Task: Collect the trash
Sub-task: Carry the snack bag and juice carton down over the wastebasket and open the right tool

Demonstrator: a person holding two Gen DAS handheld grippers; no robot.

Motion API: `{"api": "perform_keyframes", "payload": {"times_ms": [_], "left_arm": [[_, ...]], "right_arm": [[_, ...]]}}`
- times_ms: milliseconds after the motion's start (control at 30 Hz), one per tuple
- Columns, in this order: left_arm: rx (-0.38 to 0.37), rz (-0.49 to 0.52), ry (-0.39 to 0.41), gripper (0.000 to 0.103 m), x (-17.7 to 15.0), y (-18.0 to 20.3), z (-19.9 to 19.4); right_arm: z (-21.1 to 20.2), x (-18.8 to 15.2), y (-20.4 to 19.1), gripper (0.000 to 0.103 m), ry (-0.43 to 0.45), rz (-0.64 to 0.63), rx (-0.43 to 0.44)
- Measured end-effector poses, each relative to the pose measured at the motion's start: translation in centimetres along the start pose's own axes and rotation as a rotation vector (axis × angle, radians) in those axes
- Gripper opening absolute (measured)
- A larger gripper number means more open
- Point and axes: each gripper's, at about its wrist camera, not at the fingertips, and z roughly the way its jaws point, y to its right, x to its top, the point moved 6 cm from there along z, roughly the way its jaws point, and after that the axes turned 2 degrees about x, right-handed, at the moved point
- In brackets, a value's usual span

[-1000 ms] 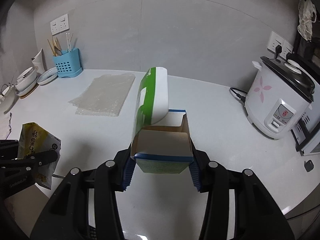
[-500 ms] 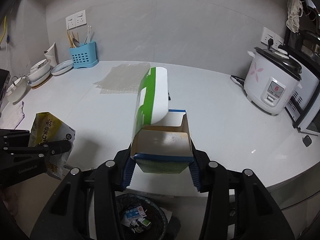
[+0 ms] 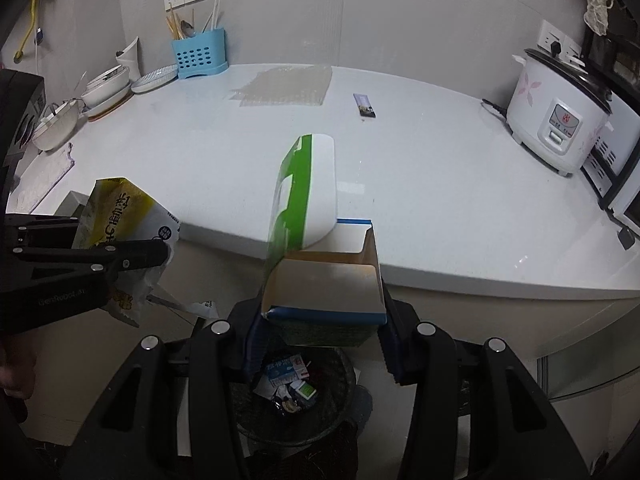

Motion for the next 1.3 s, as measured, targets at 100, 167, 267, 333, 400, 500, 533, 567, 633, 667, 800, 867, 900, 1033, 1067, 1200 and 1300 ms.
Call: {"api": "perform_keyframes", "payload": {"times_ms": [100, 167, 267, 333, 400, 500, 533, 567, 633, 667, 800, 867, 900, 1033, 1067, 1200, 1300], "left_arm": [[-0.009, -0.001, -0.018, 0.022, -1.6, 0.2, 0.6], [-0.01, -0.003, -0.036, 0.022, -2.5, 0.3, 1.3], [-0.017, -0.006, -0.064, 0.022, -4.1, 0.4, 2.6], [-0.015, -0.002, -0.084, 0.022, -5.2, 0.4, 3.6], [-0.008, -0.006, -0.109, 0.022, -6.5, 0.3, 4.9], [-0.001, -0.025, -0.126, 0.022, -8.3, -0.1, 6.5], [-0.004, -0.029, -0.13, 0.022, -8.9, -0.1, 7.0], [-0.006, -0.033, -0.136, 0.022, -9.3, -0.2, 7.5], [-0.023, -0.058, -0.155, 0.022, -10.3, -0.3, 8.7], [-0.025, -0.065, -0.158, 0.022, -10.7, -0.4, 9.2], [-0.023, -0.077, -0.176, 0.022, -12.3, -0.8, 11.8], [-0.016, -0.091, -0.191, 0.022, -13.0, -1.1, 13.2], [-0.009, -0.092, -0.197, 0.022, -13.3, -1.1, 13.7], [0.029, -0.097, -0.254, 0.022, -14.2, -1.6, 16.1], [0.034, -0.099, -0.265, 0.022, -14.4, -1.8, 16.4], [0.046, -0.11, -0.289, 0.022, -14.7, -2.2, 17.0], [0.057, -0.115, -0.304, 0.022, -15.1, -2.8, 17.3]], "right_arm": [[0.3, -1.3, -0.1, 0.045, -0.023, -0.002, -0.002], [0.7, -2.1, -0.1, 0.045, -0.041, 0.0, -0.001], [1.7, -3.6, -0.3, 0.045, -0.054, -0.011, -0.008], [2.5, -4.5, -0.5, 0.045, -0.076, -0.005, 0.008], [3.6, -5.8, -0.7, 0.045, -0.101, -0.008, 0.018], [5.2, -7.9, -1.0, 0.045, -0.138, -0.015, 0.032], [5.7, -8.4, -1.1, 0.045, -0.151, -0.015, 0.037], [6.2, -9.0, -1.1, 0.045, -0.164, -0.014, 0.04], [7.5, -10.3, -1.3, 0.045, -0.195, -0.017, 0.049], [8.0, -10.8, -1.3, 0.045, -0.202, -0.019, 0.051], [10.6, -12.7, -1.3, 0.045, -0.255, -0.016, 0.064], [12.1, -13.5, -1.3, 0.045, -0.275, -0.015, 0.068], [12.8, -13.9, -1.3, 0.045, -0.288, -0.014, 0.071], [15.6, -15.3, -1.5, 0.045, -0.353, -0.016, 0.089], [16.2, -15.5, -1.7, 0.045, -0.366, -0.019, 0.095], [18.0, -16.5, -2.3, 0.045, -0.398, -0.028, 0.114], [19.2, -17.2, -2.6, 0.045, -0.419, -0.026, 0.146]]}}
